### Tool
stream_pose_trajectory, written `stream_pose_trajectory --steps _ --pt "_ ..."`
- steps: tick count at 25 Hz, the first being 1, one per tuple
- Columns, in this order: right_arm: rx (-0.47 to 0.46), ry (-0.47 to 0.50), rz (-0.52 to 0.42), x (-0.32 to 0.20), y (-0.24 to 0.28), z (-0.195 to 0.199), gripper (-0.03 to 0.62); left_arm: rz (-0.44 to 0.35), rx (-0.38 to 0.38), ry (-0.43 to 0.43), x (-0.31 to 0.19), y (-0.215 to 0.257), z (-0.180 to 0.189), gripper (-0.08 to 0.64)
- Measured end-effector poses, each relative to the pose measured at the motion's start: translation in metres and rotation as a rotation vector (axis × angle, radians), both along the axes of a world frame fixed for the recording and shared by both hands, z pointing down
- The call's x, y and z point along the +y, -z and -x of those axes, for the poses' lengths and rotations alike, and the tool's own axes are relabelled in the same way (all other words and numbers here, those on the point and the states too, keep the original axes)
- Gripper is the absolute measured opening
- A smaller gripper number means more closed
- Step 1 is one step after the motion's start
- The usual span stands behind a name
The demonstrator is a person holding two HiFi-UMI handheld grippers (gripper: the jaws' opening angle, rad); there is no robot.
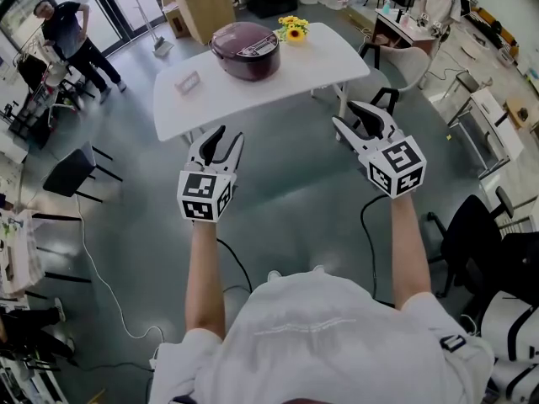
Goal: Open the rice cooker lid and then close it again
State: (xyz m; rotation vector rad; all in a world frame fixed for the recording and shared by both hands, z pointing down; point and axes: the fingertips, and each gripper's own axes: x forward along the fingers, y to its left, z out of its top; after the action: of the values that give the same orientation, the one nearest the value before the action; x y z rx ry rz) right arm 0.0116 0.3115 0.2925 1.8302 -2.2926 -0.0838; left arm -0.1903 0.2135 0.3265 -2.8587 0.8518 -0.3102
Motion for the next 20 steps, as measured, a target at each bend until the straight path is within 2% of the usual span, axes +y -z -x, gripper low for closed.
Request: stream_pose_trajectory --steps 4,16,20 --pt "0.008 0.001 0.002 0.001 -0.002 -0.005 0.228 -0.012 -0.006 -0.001 0.003 0.000 -0.005 0.176" --pt "-0.008 0.018 0.003 0.013 -0.014 -0.045 0.232 0.010 -0.037 0.047 0.017 -0.011 -0.035 0.176" --pt "-0.032 0.041 0.012 0.021 -0.022 -0.061 0.235 0.039 -0.036 0.066 0.028 -0.020 -0.047 0.176"
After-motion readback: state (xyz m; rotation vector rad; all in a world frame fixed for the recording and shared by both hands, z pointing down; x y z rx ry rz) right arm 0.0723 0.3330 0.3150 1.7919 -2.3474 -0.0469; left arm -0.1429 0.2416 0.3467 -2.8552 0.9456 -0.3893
